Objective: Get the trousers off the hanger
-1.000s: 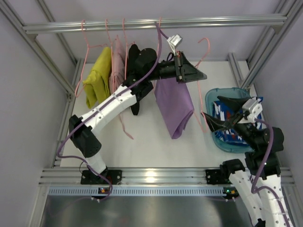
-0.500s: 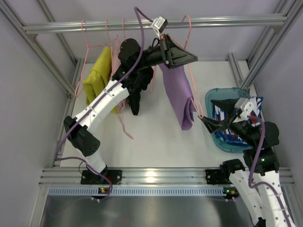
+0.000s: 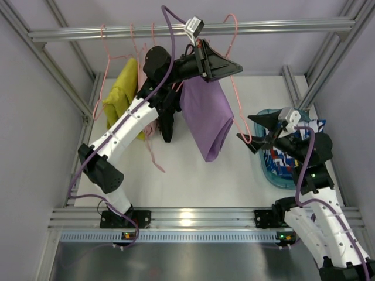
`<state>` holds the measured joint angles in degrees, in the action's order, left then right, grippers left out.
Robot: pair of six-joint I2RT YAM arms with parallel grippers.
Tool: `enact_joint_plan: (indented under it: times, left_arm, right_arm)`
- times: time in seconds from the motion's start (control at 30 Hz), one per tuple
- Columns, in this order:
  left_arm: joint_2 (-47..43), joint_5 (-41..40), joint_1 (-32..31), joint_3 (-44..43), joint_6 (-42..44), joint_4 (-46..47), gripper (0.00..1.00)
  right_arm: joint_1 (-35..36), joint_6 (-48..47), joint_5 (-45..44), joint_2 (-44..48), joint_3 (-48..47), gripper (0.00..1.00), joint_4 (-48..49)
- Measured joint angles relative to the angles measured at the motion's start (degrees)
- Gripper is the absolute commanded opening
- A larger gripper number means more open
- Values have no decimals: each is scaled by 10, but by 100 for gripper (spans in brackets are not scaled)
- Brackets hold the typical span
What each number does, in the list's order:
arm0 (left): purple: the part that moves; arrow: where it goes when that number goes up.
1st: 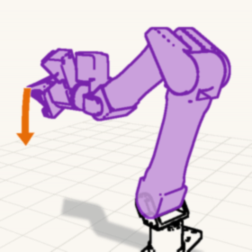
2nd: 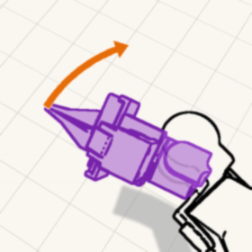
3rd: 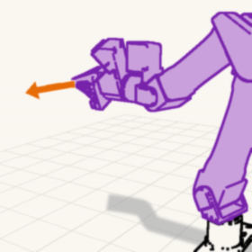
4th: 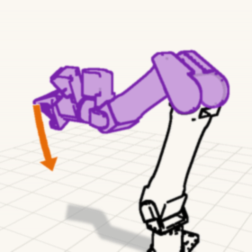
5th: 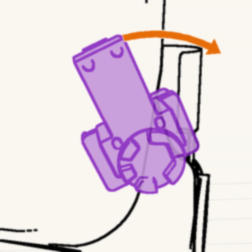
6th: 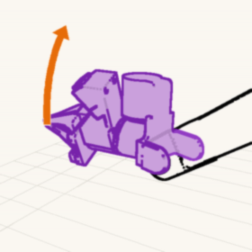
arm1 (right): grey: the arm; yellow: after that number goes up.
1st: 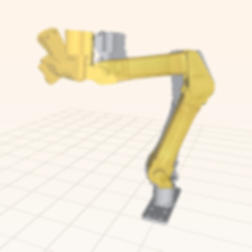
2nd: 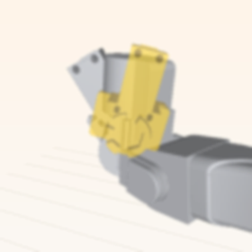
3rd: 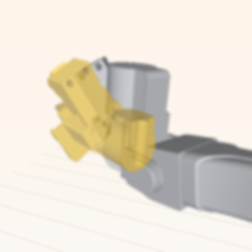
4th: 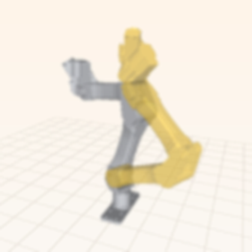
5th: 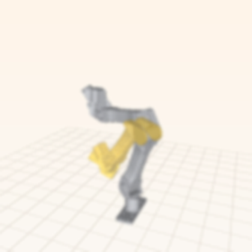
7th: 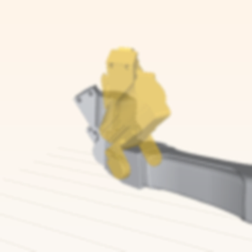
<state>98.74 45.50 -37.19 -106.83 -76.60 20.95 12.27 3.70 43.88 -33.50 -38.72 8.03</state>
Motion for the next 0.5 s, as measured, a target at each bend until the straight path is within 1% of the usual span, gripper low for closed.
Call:
enact_joint_plan:
  times: [0.1,0.3,0.5]
  left_arm:
    - [0,0,0,0,1,0,0]
    - [0,0,0,0,1,0,0]
    - [0,1,0,0,2,0,0]
  right_arm:
    - [14,10,2,-15,0,73,29]
    - [56,8,3,-14,0,73,63]
    - [84,2,-15,-29,-13,68,77]
